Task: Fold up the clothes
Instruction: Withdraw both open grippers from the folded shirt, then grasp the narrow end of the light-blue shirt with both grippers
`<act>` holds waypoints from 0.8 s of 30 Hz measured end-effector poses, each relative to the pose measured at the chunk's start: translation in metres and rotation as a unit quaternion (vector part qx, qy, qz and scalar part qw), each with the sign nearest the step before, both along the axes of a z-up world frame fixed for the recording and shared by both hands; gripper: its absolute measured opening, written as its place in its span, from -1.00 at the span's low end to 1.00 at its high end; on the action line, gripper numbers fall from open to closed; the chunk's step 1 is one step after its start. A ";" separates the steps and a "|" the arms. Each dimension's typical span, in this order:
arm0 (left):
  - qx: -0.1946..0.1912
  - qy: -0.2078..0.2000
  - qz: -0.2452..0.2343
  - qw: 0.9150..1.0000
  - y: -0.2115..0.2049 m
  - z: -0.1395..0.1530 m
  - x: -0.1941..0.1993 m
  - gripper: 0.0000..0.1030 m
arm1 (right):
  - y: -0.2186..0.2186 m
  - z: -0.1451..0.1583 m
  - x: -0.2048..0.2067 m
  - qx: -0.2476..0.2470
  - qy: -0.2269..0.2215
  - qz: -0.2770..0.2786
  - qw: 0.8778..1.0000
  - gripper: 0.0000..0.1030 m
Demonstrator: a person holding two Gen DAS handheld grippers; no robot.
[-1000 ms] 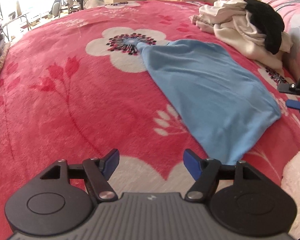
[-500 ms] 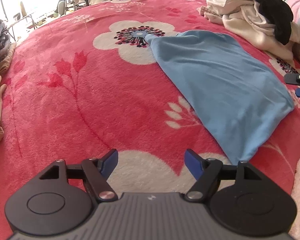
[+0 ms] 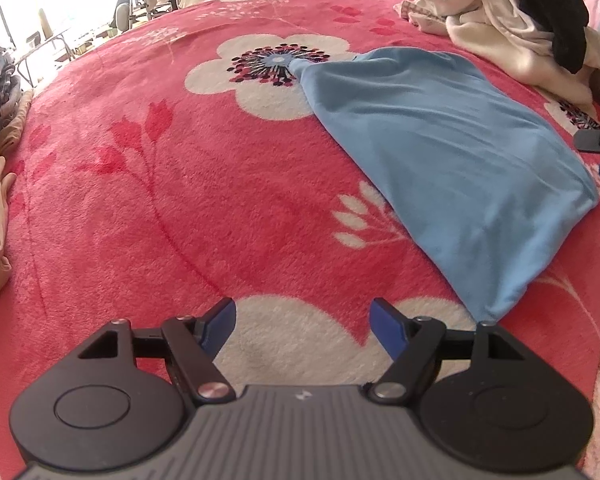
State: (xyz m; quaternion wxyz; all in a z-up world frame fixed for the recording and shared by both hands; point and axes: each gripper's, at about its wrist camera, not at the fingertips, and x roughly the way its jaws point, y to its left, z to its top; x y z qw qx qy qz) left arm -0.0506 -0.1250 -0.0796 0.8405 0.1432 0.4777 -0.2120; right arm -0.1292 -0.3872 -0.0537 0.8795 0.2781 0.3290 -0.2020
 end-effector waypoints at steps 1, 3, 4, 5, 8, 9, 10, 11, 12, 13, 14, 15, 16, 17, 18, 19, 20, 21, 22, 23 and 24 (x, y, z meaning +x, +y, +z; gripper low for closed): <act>-0.002 -0.001 0.000 1.000 0.000 0.000 0.000 0.45 | 0.000 0.000 0.000 0.000 0.000 0.000 1.000 0.13; -0.019 0.000 0.001 1.000 0.001 0.001 0.003 0.45 | 0.001 0.001 0.001 0.003 0.000 0.004 1.000 0.13; -0.038 0.001 0.001 0.999 0.003 0.002 0.007 0.45 | 0.002 0.001 0.001 0.005 0.000 0.006 1.000 0.13; -0.057 0.003 0.001 0.998 0.005 0.004 0.011 0.46 | 0.002 0.002 0.001 0.009 -0.002 0.012 1.000 0.14; -0.113 0.009 0.001 0.994 0.009 0.007 0.022 0.46 | -0.003 0.007 0.006 0.025 -0.018 0.036 0.999 0.16; -0.131 0.013 0.002 0.991 0.009 0.008 0.029 0.46 | -0.008 0.009 0.011 0.027 -0.027 0.048 0.998 0.21; -0.149 0.018 0.003 0.989 0.009 0.007 0.036 0.46 | -0.014 0.011 0.017 0.029 -0.036 0.060 0.997 0.22; -0.163 0.020 0.002 0.986 0.008 0.006 0.044 0.45 | -0.021 0.013 0.024 0.026 -0.040 0.068 0.997 0.23; -0.176 0.022 0.000 0.984 0.006 0.005 0.052 0.42 | -0.028 0.014 0.033 0.021 -0.043 0.075 0.996 0.26; -0.190 0.024 -0.001 0.982 0.005 0.004 0.059 0.37 | -0.040 0.012 0.041 0.026 -0.050 0.084 0.995 0.27; -0.199 0.030 -0.002 0.980 0.002 0.000 0.067 0.28 | -0.052 0.009 0.050 0.035 -0.057 0.095 0.993 0.31; -0.207 0.037 -0.002 0.978 0.000 -0.004 0.076 0.20 | -0.064 0.007 0.058 0.043 -0.065 0.105 0.991 0.36; -0.215 0.044 -0.003 0.976 -0.003 -0.007 0.084 0.16 | -0.079 0.000 0.068 0.054 -0.065 0.113 0.990 0.36; -0.220 0.052 -0.003 0.974 -0.005 -0.012 0.091 0.11 | -0.090 -0.007 0.076 0.065 -0.061 0.121 0.989 0.37; -0.223 0.056 -0.006 0.973 -0.007 -0.016 0.097 0.08 | -0.101 -0.015 0.084 0.074 -0.055 0.129 0.987 0.37; -0.227 0.060 -0.009 0.972 -0.009 -0.020 0.102 0.08 | -0.112 -0.022 0.092 0.084 -0.050 0.137 0.986 0.37; -0.231 0.063 -0.013 0.971 -0.011 -0.024 0.108 0.08 | -0.123 -0.030 0.100 0.094 -0.044 0.145 0.984 0.37; -0.236 0.062 -0.020 0.970 -0.012 -0.027 0.112 0.08 | -0.130 -0.038 0.108 0.108 -0.037 0.153 0.982 0.38; -0.241 0.061 -0.027 0.968 -0.014 -0.028 0.115 0.08 | -0.136 -0.047 0.114 0.123 -0.030 0.160 0.979 0.38; -0.245 0.061 -0.033 0.967 -0.016 -0.029 0.119 0.08 | -0.141 -0.057 0.123 0.141 -0.022 0.174 0.974 0.38; -0.249 0.061 -0.039 0.966 -0.019 -0.030 0.123 0.08 | -0.144 -0.064 0.129 0.153 -0.022 0.184 0.971 0.41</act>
